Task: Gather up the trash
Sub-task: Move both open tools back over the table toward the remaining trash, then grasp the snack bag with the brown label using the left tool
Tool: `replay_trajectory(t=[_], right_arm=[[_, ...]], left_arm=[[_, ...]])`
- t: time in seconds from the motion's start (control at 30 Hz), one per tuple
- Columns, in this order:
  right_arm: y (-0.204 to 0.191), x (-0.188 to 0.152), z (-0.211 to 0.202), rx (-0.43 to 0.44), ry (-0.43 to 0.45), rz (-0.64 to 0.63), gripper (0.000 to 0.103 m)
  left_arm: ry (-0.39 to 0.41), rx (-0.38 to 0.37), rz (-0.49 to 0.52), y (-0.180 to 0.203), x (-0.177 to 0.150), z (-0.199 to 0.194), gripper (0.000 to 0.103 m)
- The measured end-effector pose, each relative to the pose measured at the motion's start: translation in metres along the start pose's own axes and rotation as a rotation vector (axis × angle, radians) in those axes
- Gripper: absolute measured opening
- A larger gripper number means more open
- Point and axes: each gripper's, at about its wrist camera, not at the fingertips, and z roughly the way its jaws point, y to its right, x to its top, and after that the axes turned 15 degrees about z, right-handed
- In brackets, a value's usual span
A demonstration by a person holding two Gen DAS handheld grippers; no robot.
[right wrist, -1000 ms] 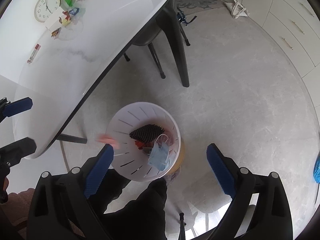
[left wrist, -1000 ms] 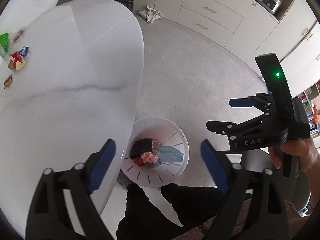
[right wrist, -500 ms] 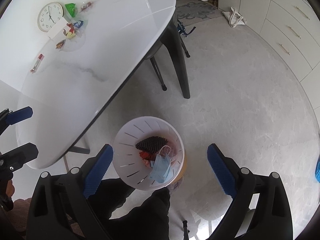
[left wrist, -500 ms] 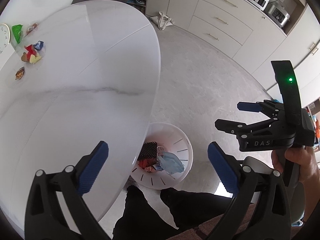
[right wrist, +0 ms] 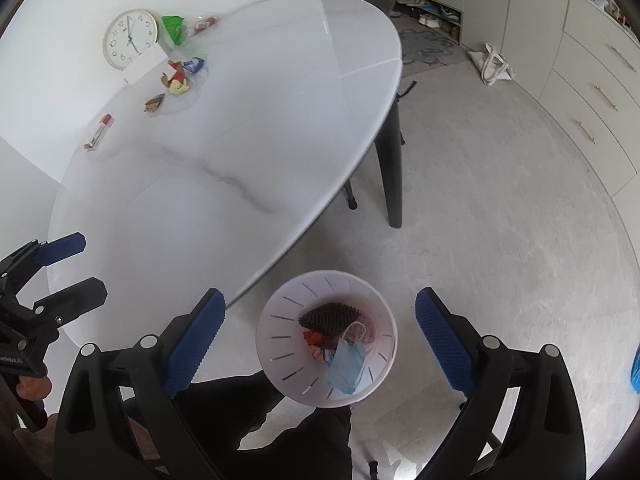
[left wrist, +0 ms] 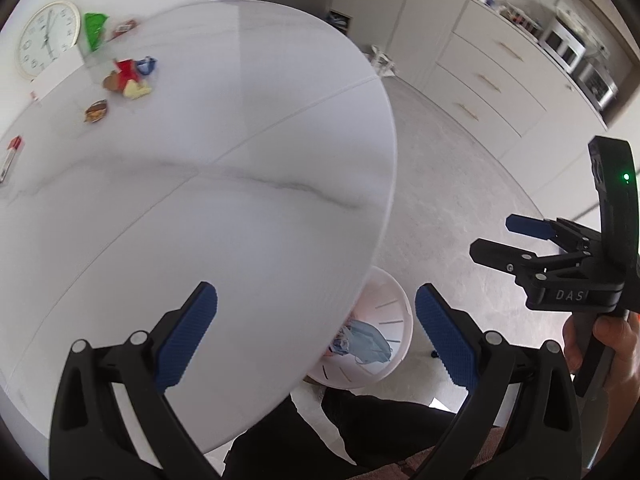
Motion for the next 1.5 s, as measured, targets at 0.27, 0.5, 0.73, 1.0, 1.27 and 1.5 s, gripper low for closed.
replay_trajectory(t=[0.27,0.5,0.73,1.0,1.27,1.5], right_arm=[[-0.053,0.031,0.009,0.038,0.034,-0.052,0.095],[-0.115,0.063,0.021,0.081,0.059,-0.098,0.095],[-0.171,0.093,0.041,0.094,0.065,-0.154,0.095],[-0.209,0.128,0.074,0.079,0.049,-0.180,0.100],[-0.246,0.162,0.118,0.055,0.019,-0.215,0.100],[-0.272,0.188,0.145,0.047,-0.005,-0.248,0.100]], left_arm=[[0.034,0.093,-0.104,-0.062,-0.004,-0.015,0.095],[0.062,0.178,-0.174,-0.132,-0.002,-0.021,0.095],[0.084,0.279,-0.234,-0.214,0.021,-0.007,0.095],[0.111,0.372,-0.274,-0.304,0.071,0.040,0.091],[0.029,0.375,-0.365,-0.384,0.112,0.122,0.071],[-0.016,0.367,-0.417,-0.419,0.128,0.165,0.070]])
